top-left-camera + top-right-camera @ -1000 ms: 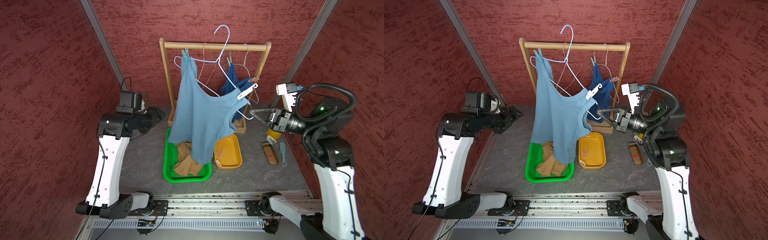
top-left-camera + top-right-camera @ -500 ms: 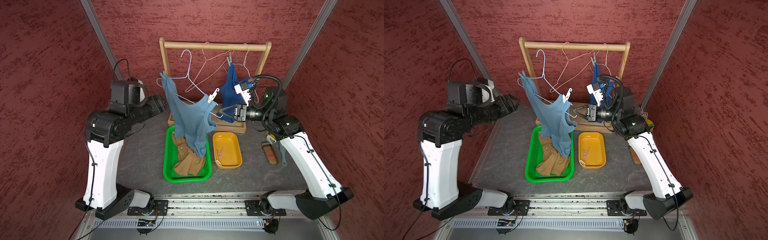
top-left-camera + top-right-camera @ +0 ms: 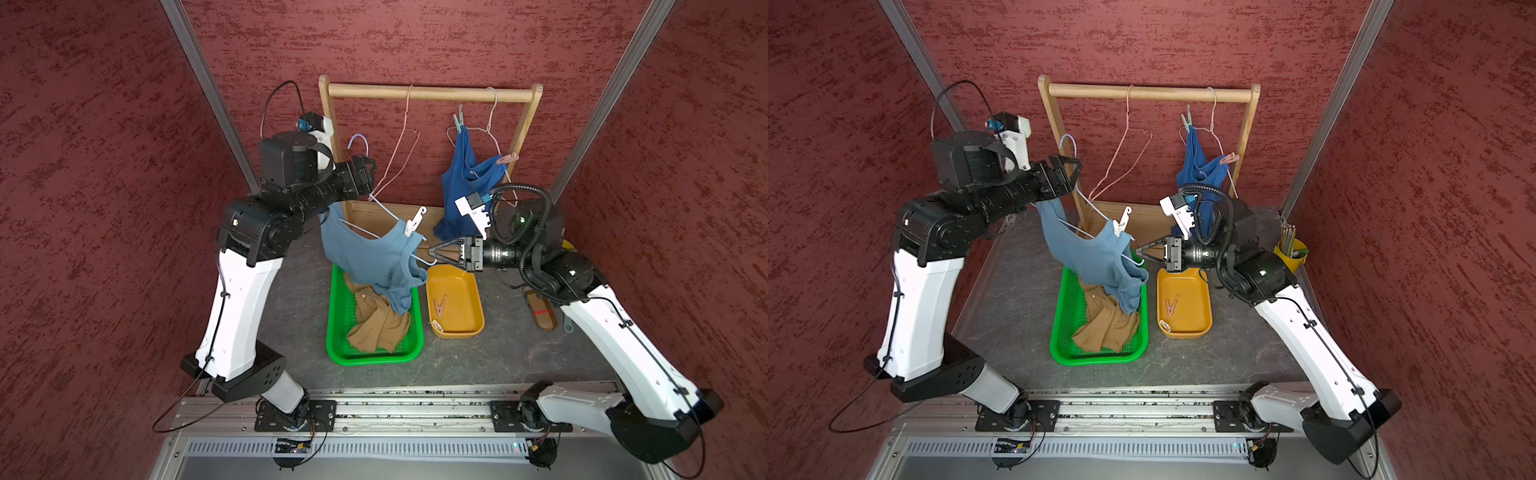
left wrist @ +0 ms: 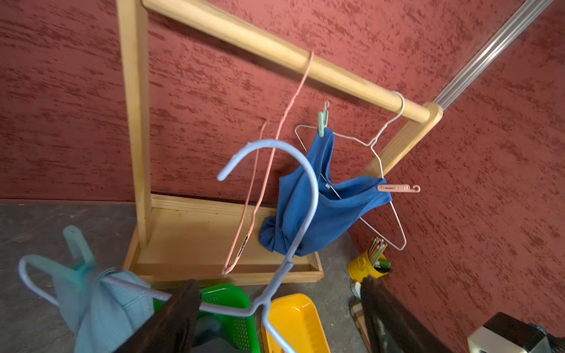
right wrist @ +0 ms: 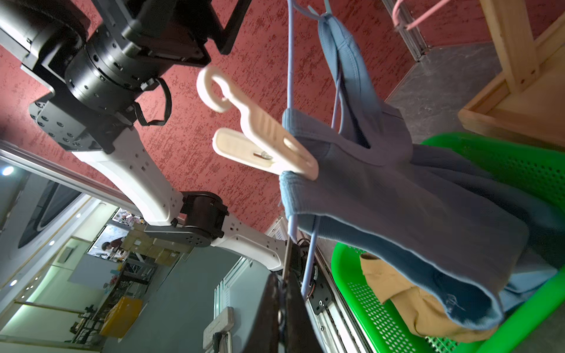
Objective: Remove the clothespins securing tank tops to the hanger
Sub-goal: Place the tank top in the basket.
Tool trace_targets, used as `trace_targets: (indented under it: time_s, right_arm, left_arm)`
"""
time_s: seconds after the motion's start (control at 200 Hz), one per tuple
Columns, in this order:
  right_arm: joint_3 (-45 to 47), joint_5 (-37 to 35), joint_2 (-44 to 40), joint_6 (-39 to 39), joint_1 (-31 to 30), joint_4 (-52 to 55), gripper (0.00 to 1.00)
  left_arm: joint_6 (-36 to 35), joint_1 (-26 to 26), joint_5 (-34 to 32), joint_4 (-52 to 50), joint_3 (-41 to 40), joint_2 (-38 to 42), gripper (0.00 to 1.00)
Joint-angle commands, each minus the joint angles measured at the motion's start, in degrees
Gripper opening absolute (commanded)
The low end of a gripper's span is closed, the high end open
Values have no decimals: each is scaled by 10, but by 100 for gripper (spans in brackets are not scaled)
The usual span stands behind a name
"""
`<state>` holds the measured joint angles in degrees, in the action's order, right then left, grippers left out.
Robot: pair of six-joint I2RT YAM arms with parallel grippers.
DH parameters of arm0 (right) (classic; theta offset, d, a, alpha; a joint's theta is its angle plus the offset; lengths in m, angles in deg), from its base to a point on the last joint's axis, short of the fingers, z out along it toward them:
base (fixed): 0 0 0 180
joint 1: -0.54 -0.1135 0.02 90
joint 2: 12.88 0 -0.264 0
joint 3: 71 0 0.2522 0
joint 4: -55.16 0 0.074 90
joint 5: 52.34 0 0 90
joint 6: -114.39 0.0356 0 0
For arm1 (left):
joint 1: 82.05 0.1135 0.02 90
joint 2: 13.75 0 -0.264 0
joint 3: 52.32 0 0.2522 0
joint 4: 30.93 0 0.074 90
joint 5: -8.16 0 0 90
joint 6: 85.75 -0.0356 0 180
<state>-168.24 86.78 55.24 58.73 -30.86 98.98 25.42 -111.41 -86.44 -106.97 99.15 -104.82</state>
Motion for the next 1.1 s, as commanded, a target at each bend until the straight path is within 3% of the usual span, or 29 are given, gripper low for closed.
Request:
trace_targets:
  time_s: [0.0,0.145,0.271,0.371,0.611,0.671,0.776,0.781,0.791,0.807,0.987,1.097]
  right_arm:
    - [11,-15,-24,8,-25,-37,0]
    - [13,-19,-24,2,-52,-24,0]
    - [15,-32,-23,0,-64,-11,0]
    - [21,-49,-26,-4,-66,-4,0]
    - [56,-61,-31,13,-67,-24,0]
    - [55,-66,-30,14,-67,-18,25]
    - [1,-69,-11,-25,-66,49,59]
    - [-5,-70,-9,-28,-66,56,62]
    - [-10,-72,-4,-37,-66,69,87]
    - [-30,-76,5,-49,-66,91,97]
    - [-289,-126,155,-172,-67,366,99]
    - [-371,-189,201,-219,-68,465,99]
  left_arm:
    - [6,-7,0,32,-18,13,84]
    - [-5,-4,-8,47,-83,29,74]
    - [4,5,-17,61,-120,48,29]
    - [0,7,-38,38,-110,49,0]
    - [-15,5,-45,-7,-115,53,0]
    - [-16,3,-46,-12,-123,59,0]
    - [-39,-7,-68,-31,-134,66,0]
    - [-40,-8,-72,-33,-134,67,0]
    - [-41,-11,-79,-35,-135,67,0]
    - [-48,-15,-85,-38,-139,69,0]
    - [-74,-30,-133,-15,-250,126,0]
    - [-80,-27,-150,-8,-292,147,0]
